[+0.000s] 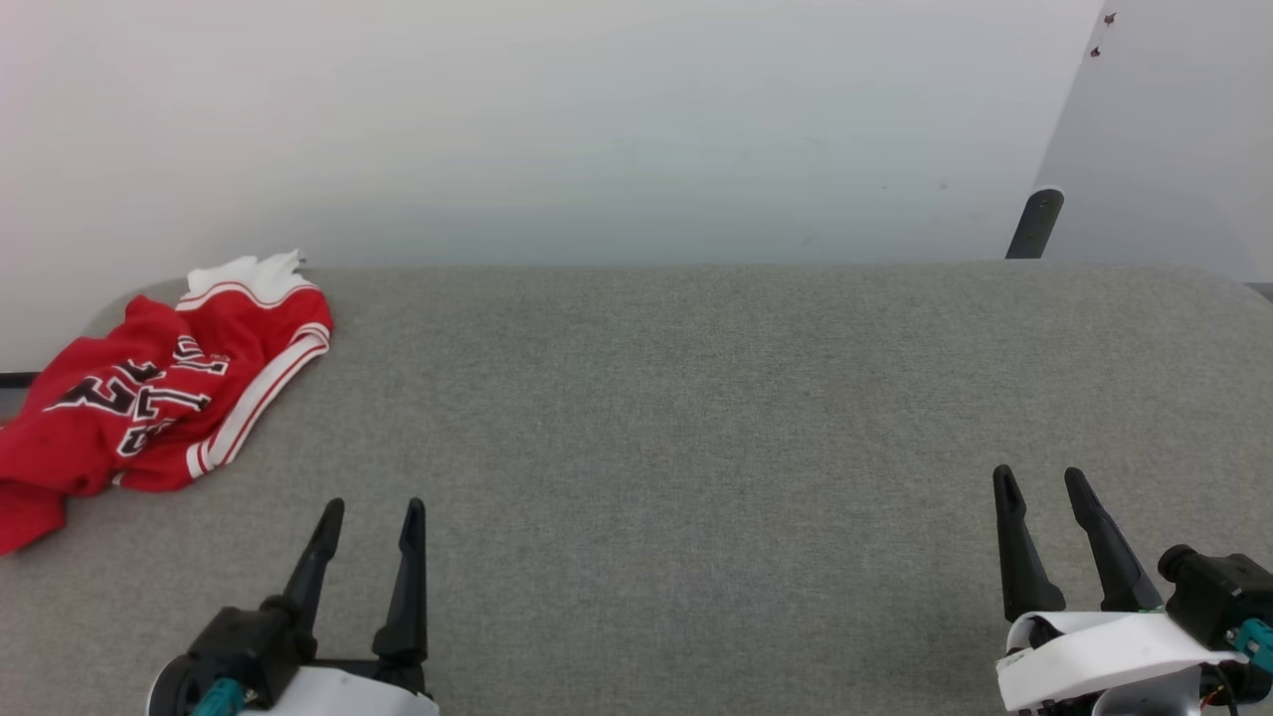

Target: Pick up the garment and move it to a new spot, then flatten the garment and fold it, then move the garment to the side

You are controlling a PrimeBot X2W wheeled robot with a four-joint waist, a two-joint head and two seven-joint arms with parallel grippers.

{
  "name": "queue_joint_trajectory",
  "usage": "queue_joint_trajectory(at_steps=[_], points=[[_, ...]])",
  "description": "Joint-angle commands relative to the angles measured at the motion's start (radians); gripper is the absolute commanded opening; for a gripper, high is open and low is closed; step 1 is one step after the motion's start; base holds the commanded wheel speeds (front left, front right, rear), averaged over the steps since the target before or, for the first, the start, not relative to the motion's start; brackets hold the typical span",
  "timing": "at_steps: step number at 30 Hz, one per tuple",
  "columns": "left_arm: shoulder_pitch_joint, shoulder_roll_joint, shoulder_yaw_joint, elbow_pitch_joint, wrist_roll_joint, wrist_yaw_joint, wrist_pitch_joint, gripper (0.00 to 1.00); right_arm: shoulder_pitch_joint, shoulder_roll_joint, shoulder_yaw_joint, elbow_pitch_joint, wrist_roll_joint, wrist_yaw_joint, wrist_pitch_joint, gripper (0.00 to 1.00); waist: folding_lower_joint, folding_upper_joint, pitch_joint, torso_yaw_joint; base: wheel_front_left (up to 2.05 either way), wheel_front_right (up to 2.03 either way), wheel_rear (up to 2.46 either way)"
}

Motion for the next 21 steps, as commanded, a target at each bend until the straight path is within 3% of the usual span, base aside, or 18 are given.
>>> queue_joint_trajectory(at_steps=[1,9,21], points=[[0.006,0.002,0.0,-0.006,0.021,-0.002,-0.006,1.0,0.006,-0.001,0.003,-0.007,-0.016,0.001,-0.006,1.0,0.0,0.0,0.0,-0.001,0.0,0.0,0.0],[0.017,0.003,-0.001,-0.012,0.062,-0.001,-0.02,1.0,0.01,-0.001,0.003,-0.015,-0.068,0.001,-0.018,1.0,0.0,0.0,-0.004,-0.003,0.0,0.0,0.0],[0.027,-0.003,0.019,-0.01,0.036,-0.006,-0.017,1.0,0.018,-0.001,-0.01,-0.02,-0.081,0.001,-0.018,1.0,0.0,0.0,-0.013,-0.006,0.0,0.0,0.0]])
